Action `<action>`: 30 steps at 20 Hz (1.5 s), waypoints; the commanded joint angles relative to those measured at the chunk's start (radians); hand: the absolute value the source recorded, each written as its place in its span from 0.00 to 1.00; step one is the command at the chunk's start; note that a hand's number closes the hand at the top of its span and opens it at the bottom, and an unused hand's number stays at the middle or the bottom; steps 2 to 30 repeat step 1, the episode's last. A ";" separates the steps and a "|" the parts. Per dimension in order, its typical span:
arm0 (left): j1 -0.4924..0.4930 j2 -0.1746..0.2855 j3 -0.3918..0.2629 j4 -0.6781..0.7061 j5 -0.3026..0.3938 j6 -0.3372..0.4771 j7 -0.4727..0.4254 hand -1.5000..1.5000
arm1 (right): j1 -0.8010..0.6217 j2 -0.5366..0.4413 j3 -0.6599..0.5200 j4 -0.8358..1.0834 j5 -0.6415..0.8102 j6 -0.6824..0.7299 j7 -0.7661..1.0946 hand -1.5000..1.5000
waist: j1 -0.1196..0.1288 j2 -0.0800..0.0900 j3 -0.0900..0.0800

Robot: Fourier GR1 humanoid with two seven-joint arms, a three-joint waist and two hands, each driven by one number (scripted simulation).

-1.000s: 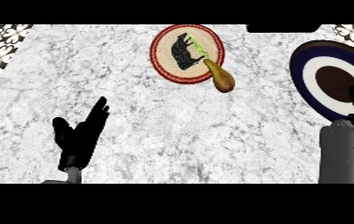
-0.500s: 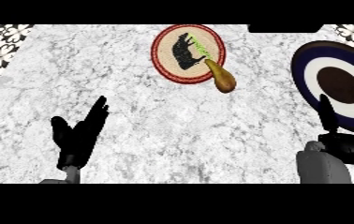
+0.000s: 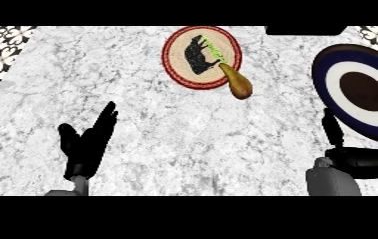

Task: Pick the bell pepper from the placemat and place it in the plate

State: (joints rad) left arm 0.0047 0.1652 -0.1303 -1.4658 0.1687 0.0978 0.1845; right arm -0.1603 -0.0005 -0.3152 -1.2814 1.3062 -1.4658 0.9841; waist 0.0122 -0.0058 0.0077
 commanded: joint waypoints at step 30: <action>0.005 -0.026 -0.020 0.063 -0.013 -0.003 0.000 0.50 | 0.008 0.000 0.012 0.007 0.041 -0.032 0.071 0.00 | -0.005 0.007 -0.008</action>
